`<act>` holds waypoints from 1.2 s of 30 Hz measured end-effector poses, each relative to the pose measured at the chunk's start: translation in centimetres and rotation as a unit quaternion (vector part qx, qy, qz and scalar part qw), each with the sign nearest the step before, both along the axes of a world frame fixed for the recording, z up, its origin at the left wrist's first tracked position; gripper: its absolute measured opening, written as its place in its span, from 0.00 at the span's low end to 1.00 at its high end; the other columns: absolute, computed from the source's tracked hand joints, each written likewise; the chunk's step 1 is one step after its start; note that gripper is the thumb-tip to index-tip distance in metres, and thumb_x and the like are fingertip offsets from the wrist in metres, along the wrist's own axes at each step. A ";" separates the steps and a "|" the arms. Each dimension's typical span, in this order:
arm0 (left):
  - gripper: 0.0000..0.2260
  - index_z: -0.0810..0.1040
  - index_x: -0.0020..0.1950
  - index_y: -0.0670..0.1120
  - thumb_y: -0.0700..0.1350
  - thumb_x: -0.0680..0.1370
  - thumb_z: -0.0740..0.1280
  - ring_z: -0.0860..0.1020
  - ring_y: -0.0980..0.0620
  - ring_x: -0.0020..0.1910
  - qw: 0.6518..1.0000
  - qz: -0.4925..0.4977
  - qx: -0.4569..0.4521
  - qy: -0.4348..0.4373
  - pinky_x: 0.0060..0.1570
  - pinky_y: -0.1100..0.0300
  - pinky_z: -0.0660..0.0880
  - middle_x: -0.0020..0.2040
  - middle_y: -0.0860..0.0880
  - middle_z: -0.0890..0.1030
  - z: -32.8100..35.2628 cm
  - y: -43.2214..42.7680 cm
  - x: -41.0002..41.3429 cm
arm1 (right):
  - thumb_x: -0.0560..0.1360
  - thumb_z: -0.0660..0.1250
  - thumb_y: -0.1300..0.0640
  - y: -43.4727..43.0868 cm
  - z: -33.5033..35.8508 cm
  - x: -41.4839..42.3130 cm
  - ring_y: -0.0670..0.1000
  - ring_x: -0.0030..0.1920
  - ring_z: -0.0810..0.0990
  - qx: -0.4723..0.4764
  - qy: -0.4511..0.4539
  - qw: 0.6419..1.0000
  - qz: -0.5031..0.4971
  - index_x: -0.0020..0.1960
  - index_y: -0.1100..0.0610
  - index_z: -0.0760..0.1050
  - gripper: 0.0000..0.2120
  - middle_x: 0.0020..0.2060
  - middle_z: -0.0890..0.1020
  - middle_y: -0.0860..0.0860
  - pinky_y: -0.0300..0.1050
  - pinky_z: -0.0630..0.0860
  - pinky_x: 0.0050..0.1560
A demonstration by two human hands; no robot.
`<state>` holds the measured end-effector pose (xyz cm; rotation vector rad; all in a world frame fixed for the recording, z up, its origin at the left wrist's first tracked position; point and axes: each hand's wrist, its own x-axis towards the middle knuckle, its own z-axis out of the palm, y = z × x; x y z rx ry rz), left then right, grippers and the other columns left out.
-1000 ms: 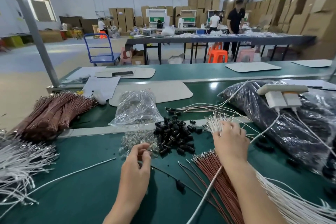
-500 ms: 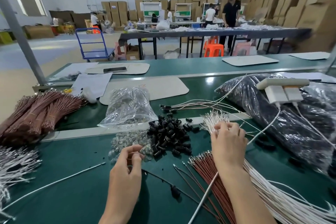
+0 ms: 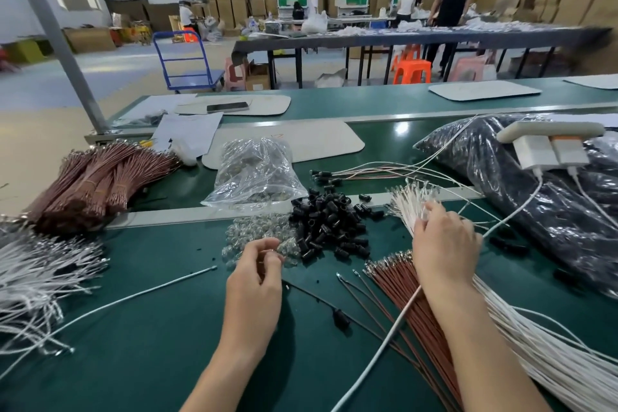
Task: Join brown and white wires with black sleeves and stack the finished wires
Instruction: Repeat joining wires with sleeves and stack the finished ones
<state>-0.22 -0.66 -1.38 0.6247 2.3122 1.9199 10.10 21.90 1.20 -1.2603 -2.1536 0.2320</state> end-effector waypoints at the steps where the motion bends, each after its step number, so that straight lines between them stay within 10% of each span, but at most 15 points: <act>1: 0.08 0.76 0.53 0.57 0.44 0.85 0.60 0.74 0.56 0.34 1.000 -0.001 -0.001 0.000 0.30 0.67 0.71 0.44 0.57 0.82 0.1 -0.1 0.0 | 0.81 0.63 0.57 -0.2 0.1 0.0 0.59 0.55 0.78 0.007 0.005 1.000 0.002 0.71 0.56 0.73 0.18 0.53 0.84 0.56 0.55 0.71 0.57; 8: 0.09 0.76 0.53 0.57 0.45 0.85 0.60 0.73 0.53 0.32 1.000 -0.008 -0.007 -0.004 0.30 0.50 0.72 0.43 0.51 0.81 0.2 -0.3 0.2 | 0.81 0.63 0.59 -3.6 2.6 -0.5 0.55 0.48 0.78 0.043 0.174 0.976 0.122 0.64 0.59 0.79 0.14 0.49 0.81 0.57 0.55 0.79 0.54; 17: 0.09 0.79 0.53 0.63 0.49 0.84 0.61 0.79 0.52 0.40 0.996 -0.086 0.010 0.034 0.41 0.59 0.76 0.42 0.55 0.83 1.0 -0.4 1.7 | 0.82 0.64 0.57 -10.9 6.9 -1.8 0.45 0.37 0.79 0.077 0.177 0.931 0.309 0.62 0.52 0.77 0.10 0.48 0.80 0.48 0.36 0.77 0.36; 22: 0.11 0.81 0.53 0.58 0.46 0.85 0.60 0.80 0.53 0.38 0.989 -0.147 0.021 0.009 0.38 0.63 0.74 0.41 0.52 0.82 1.2 -0.4 2.1 | 0.83 0.61 0.54 -10.3 4.4 -0.4 0.43 0.46 0.77 -0.116 0.076 0.968 0.208 0.72 0.48 0.71 0.18 0.56 0.80 0.48 0.29 0.67 0.38; 25: 0.11 0.81 0.53 0.55 0.46 0.86 0.59 0.79 0.54 0.37 0.990 -0.140 0.019 -0.010 0.38 0.64 0.74 0.41 0.52 0.83 1.1 -0.3 1.9 | 0.82 0.63 0.56 -9.1 1.9 1.3 0.45 0.36 0.81 -0.335 0.039 0.926 0.172 0.71 0.55 0.73 0.17 0.43 0.83 0.51 0.32 0.72 0.31; 27: 0.11 0.81 0.53 0.54 0.46 0.86 0.59 0.79 0.54 0.36 0.991 -0.133 0.022 -0.014 0.37 0.65 0.73 0.40 0.52 0.83 1.0 -0.2 1.8 | 0.81 0.65 0.62 -7.9 1.3 1.5 0.44 0.28 0.78 -0.437 0.125 0.873 0.177 0.60 0.64 0.79 0.11 0.34 0.82 0.53 0.34 0.75 0.29; 32: 0.12 0.81 0.52 0.55 0.46 0.86 0.58 0.80 0.53 0.37 0.991 -0.129 0.033 -0.019 0.38 0.62 0.74 0.41 0.51 0.83 0.8 -0.5 1.7 | 0.81 0.64 0.64 -6.8 1.4 1.4 0.50 0.39 0.81 -0.550 0.401 0.723 0.122 0.57 0.55 0.80 0.09 0.48 0.80 0.56 0.40 0.81 0.33; 36: 0.13 0.80 0.51 0.60 0.47 0.86 0.59 0.79 0.54 0.36 0.990 -0.139 0.028 -0.006 0.38 0.65 0.74 0.41 0.51 0.83 1.0 -0.4 1.8 | 0.81 0.67 0.59 -7.5 2.1 1.1 0.47 0.38 0.84 -0.411 0.446 0.779 0.161 0.57 0.43 0.81 0.12 0.45 0.83 0.51 0.40 0.81 0.38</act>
